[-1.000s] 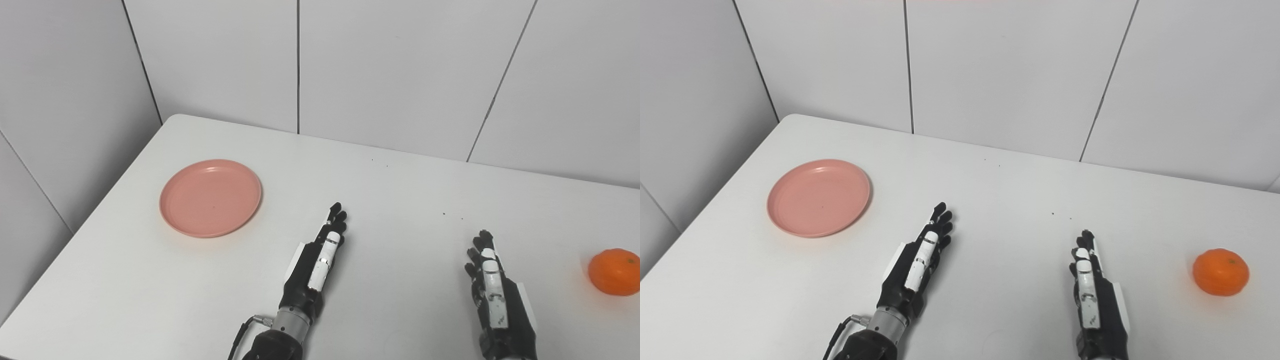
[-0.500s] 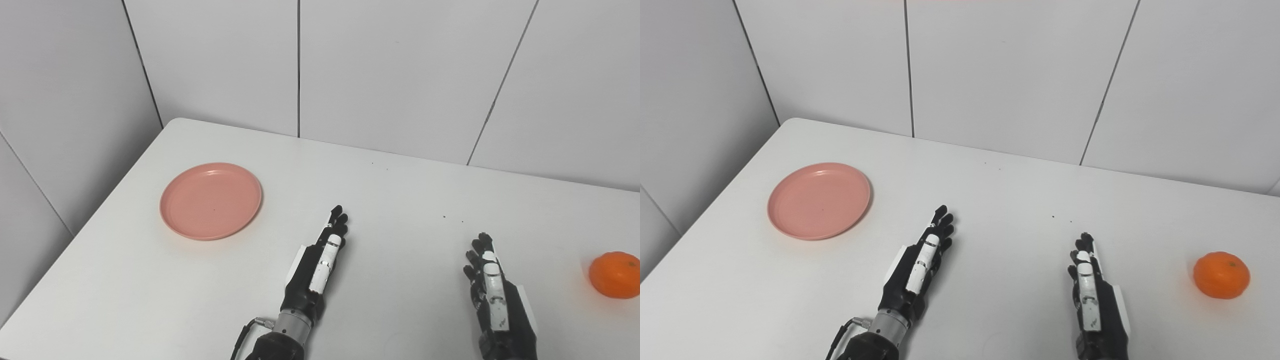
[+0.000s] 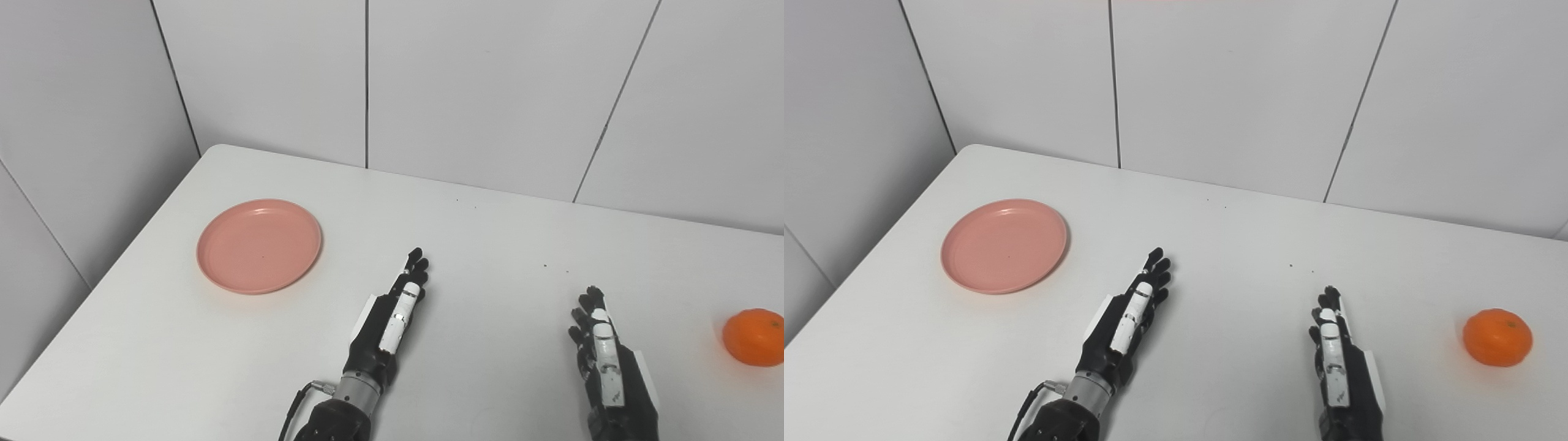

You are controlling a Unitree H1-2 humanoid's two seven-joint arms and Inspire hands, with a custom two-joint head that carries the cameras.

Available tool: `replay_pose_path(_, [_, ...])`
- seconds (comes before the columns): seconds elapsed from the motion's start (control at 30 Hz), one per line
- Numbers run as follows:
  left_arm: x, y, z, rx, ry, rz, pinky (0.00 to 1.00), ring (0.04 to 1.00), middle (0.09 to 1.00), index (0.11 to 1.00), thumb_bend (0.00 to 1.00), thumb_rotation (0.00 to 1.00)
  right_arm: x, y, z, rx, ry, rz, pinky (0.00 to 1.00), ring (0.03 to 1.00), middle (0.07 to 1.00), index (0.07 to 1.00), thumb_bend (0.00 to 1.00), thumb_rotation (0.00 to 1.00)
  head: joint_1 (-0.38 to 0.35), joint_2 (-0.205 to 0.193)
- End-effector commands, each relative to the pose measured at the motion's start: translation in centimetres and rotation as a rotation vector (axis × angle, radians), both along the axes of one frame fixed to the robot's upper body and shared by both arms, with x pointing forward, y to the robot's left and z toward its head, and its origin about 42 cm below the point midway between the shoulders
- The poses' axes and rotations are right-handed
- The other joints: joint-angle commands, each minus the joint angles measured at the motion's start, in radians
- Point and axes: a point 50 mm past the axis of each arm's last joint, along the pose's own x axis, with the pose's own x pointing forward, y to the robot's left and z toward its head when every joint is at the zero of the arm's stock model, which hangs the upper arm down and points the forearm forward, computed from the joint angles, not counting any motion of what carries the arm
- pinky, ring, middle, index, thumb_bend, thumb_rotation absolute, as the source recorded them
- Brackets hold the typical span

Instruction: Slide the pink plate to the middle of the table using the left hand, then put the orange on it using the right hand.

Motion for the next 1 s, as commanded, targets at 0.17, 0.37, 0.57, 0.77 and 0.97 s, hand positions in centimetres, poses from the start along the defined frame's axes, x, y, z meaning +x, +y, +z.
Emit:
replay_pose_path(0.17, [1.7, 0.6, 3.8, 0.035, -0.124, -0.059, 1.00, 1.000, 1.000, 1.000, 0.42, 1.00, 0.4, -0.1, 1.1, 0.004, -0.081, 0.006, 1.00, 1.000, 1.000, 1.000, 0.25, 1.00, 0.005, 0.000])
replay_pose_path(0.37, [2.6, 2.1, 5.8, 0.093, -0.173, -0.097, 0.99, 1.000, 1.000, 1.000, 0.42, 1.00, 0.4, -0.2, 1.1, 0.002, -0.078, 0.003, 1.00, 1.000, 1.000, 1.000, 0.25, 1.00, 0.013, 0.002])
replay_pose_path(0.57, [3.3, 3.8, 7.8, 0.094, -0.206, -0.053, 1.00, 0.996, 1.000, 0.996, 0.44, 1.00, 0.4, -0.2, 1.1, 0.006, -0.080, 0.009, 1.00, 1.000, 1.000, 1.000, 0.26, 1.00, 0.016, 0.002])
replay_pose_path(0.77, [4.2, 5.6, 9.7, 0.097, -0.240, -0.006, 1.00, 1.000, 1.000, 1.000, 0.45, 1.00, 0.5, -0.2, 1.1, 0.011, -0.076, 0.007, 1.00, 1.000, 1.000, 1.000, 0.24, 1.00, 0.022, -0.005])
replay_pose_path(0.97, [5.0, 8.2, 11.3, 0.102, -0.291, 0.068, 1.00, 1.000, 1.000, 1.000, 0.43, 1.00, 0.5, -0.3, 1.0, 0.005, -0.076, 0.008, 1.00, 1.000, 1.000, 1.000, 0.25, 1.00, 0.025, -0.009])
